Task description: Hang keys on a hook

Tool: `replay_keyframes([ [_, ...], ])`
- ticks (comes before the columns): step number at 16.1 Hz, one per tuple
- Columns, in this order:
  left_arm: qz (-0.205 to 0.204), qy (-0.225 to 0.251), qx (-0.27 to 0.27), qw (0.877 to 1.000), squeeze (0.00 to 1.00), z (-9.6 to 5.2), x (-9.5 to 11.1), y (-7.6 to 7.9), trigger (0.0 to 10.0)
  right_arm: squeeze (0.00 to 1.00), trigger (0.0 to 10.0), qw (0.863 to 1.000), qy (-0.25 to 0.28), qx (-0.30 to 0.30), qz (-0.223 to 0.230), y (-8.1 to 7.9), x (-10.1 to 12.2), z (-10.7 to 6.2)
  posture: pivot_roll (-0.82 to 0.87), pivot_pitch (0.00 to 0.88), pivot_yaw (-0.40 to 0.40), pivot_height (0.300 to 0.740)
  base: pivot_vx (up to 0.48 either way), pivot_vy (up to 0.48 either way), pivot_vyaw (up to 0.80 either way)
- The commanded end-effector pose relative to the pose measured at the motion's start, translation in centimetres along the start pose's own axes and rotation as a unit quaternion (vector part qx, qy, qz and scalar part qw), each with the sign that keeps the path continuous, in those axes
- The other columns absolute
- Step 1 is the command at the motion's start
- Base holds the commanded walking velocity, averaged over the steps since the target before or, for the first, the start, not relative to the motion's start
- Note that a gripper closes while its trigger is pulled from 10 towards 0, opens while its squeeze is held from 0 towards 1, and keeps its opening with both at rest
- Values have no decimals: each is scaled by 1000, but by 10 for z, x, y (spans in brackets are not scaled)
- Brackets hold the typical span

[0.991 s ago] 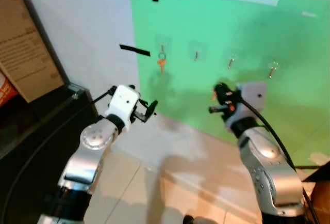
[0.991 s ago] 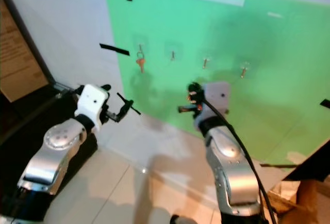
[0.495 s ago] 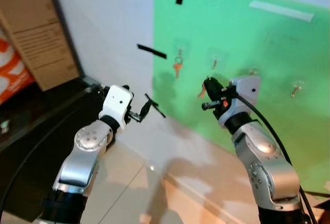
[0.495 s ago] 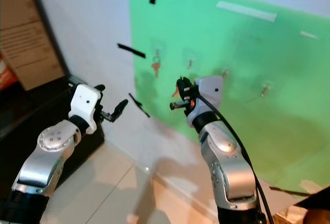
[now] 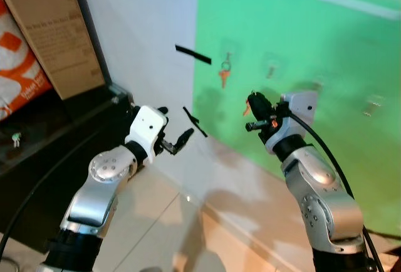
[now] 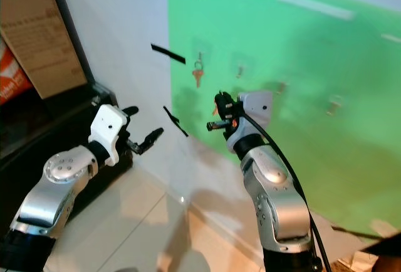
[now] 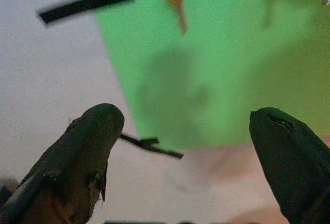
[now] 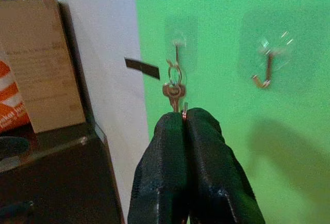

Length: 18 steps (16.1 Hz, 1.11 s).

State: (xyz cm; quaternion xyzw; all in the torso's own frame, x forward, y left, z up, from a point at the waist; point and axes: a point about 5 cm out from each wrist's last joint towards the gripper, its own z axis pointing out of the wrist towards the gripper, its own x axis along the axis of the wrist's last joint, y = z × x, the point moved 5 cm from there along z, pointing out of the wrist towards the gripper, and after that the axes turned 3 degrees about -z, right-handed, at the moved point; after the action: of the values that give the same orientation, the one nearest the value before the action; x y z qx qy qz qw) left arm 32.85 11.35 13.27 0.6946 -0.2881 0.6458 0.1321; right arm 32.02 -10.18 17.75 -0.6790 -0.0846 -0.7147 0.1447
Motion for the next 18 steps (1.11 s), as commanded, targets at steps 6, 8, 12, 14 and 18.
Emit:
replay_keyframes([
  [6,-5,19,-45,999,0,4,15,10,10000,0,10000,999,7,7,32,0,9,15,-21,0,-6,740,0,0,0],
  [8,-5,19,-48,999,0,4,15,10,10000,0,10000,999,6,2,42,2,10,22,-21,0,-6,740,0,0,0],
  [12,-14,32,-73,997,0,4,22,17,10000,0,10000,997,3,-4,76,7,14,41,-17,0,-5,740,0,0,0],
  [14,-28,43,-97,994,0,2,28,23,10000,0,10000,995,5,-11,98,11,15,48,-12,0,-10,740,0,0,0],
  [18,-50,52,-125,990,0,-2,32,30,10000,0,10000,991,13,-34,127,26,19,57,-6,0,-16,740,0,0,0],
])
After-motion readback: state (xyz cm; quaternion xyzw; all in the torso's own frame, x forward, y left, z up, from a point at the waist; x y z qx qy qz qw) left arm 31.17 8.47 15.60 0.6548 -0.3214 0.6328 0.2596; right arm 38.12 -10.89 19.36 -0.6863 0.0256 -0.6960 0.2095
